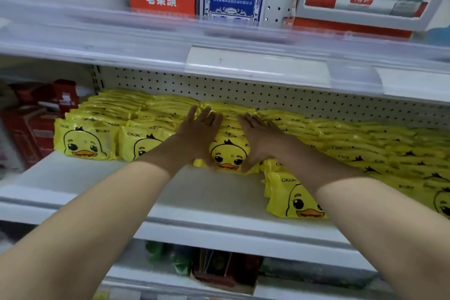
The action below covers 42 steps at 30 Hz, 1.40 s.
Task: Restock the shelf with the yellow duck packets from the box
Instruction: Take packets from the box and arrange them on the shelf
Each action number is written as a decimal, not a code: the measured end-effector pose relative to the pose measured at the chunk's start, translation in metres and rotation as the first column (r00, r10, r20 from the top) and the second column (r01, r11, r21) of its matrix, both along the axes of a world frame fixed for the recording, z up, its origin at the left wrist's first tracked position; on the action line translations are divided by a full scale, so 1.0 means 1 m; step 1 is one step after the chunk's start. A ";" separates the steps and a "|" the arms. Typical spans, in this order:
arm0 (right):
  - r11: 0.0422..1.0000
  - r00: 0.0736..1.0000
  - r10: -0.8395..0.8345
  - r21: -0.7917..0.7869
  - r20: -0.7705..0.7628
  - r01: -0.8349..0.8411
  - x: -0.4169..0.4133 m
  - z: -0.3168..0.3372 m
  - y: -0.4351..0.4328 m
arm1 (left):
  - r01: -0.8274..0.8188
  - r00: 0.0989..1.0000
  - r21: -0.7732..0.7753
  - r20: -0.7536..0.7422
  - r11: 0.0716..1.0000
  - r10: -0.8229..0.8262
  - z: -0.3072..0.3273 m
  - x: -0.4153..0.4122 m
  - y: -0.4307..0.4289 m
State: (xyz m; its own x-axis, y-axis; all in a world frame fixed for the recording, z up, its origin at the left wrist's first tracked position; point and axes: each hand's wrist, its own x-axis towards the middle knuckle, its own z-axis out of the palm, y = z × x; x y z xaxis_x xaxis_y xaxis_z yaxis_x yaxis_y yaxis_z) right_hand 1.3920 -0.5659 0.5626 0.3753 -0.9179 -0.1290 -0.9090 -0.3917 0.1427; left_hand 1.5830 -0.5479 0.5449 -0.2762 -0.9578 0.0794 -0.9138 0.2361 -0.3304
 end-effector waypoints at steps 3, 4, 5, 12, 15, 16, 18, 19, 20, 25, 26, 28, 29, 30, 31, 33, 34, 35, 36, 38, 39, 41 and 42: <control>1.000 1.000 0.001 0.008 -0.018 -0.001 0.003 0.001 0.000 | 0.004 1.000 0.048 -0.003 0.999 -0.003 0.002 0.005 0.000; 1.000 1.000 -0.001 0.020 -0.031 0.002 0.003 0.002 -0.001 | 0.001 1.000 0.054 0.001 0.999 -0.001 0.002 0.005 0.001; 0.999 0.999 -0.004 0.034 -0.042 0.005 0.002 0.003 -0.002 | -0.003 1.000 0.053 0.010 0.999 0.003 0.003 0.004 0.002; 0.997 0.999 0.028 -0.071 -0.028 -0.030 0.004 -0.001 -0.006 | -0.039 0.998 -0.034 0.055 0.999 0.040 0.003 -0.001 -0.004; 0.998 1.000 0.026 -0.048 0.008 -0.026 0.002 0.000 -0.004 | -0.036 0.997 -0.014 0.069 0.999 0.037 0.006 -0.003 -0.004; 1.000 1.000 0.016 -0.009 0.020 -0.016 0.001 0.001 -0.003 | -0.031 0.998 0.008 0.052 0.999 0.030 0.006 -0.004 -0.004; 0.999 1.000 0.007 0.049 0.012 -0.008 0.000 0.003 -0.002 | -0.029 0.999 0.075 -0.020 0.997 0.031 0.008 -0.005 -0.003; 0.998 1.000 0.011 0.055 0.003 -0.011 0.000 0.003 -0.002 | -0.029 0.998 0.101 -0.052 0.994 0.034 0.009 -0.007 -0.003; 0.999 1.000 0.016 0.049 -0.003 -0.015 0.000 0.004 -0.002 | -0.026 0.997 0.109 -0.069 0.994 0.033 0.009 -0.008 -0.004; 0.997 0.998 0.055 -0.055 0.013 -0.054 0.001 0.000 -0.006 | -0.020 0.996 0.041 -0.085 0.999 0.023 0.006 -0.013 -0.005; 0.997 0.998 0.061 -0.046 0.023 -0.060 -0.001 -0.001 -0.007 | -0.014 0.995 0.044 -0.098 0.999 0.018 0.005 -0.013 -0.004; 0.997 0.992 0.044 0.054 0.121 -0.051 -0.006 0.004 -0.004 | 0.009 0.990 0.081 -0.141 0.997 0.002 0.004 -0.011 -0.003; 0.991 0.971 0.001 0.133 0.238 -0.034 -0.011 0.009 -0.003 | 0.020 0.985 0.114 -0.173 0.993 0.000 0.005 -0.009 -0.003; 0.979 0.921 -0.068 0.203 0.384 -0.012 -0.016 0.014 -0.004 | 0.027 0.978 0.144 -0.207 0.989 0.003 0.008 -0.006 -0.004; 0.969 0.846 -0.140 0.247 0.514 0.011 -0.021 0.018 -0.006 | 0.031 0.972 0.158 -0.235 0.987 0.007 0.011 -0.004 -0.006; 0.956 0.734 -0.249 0.280 0.632 0.084 -0.029 0.020 -0.011 | 0.034 0.967 0.156 -0.254 0.987 0.007 0.017 -0.003 -0.010; 0.949 0.725 -0.283 0.293 0.628 0.117 -0.031 0.018 -0.014 | 0.038 0.967 0.160 -0.257 0.986 0.005 0.019 -0.004 -0.012; 0.946 0.742 -0.295 0.294 0.602 0.138 -0.031 0.016 -0.016 | 0.044 0.966 0.169 -0.257 0.985 0.001 0.020 -0.005 -0.015; 0.945 0.762 -0.300 0.287 0.575 0.156 -0.030 0.013 -0.019 | 0.053 0.966 0.178 -0.257 0.983 -0.006 0.019 -0.008 -0.017; 0.952 0.795 -0.286 0.256 0.535 0.170 -0.025 0.011 -0.020 | 0.071 0.964 0.189 -0.267 0.979 -0.019 0.015 -0.014 -0.022; 0.955 0.809 -0.275 0.244 0.519 0.168 -0.022 0.011 -0.021 | 0.078 0.961 0.195 -0.277 0.978 -0.022 0.013 -0.017 -0.024; 0.958 0.827 -0.263 0.234 0.497 0.165 -0.016 0.010 -0.023 | 0.087 0.955 0.206 -0.297 0.975 -0.022 0.011 -0.019 -0.027; 0.960 0.830 -0.257 0.228 0.495 0.162 -0.013 0.009 -0.024 | 0.089 0.952 0.210 -0.306 0.974 -0.021 0.010 -0.019 -0.028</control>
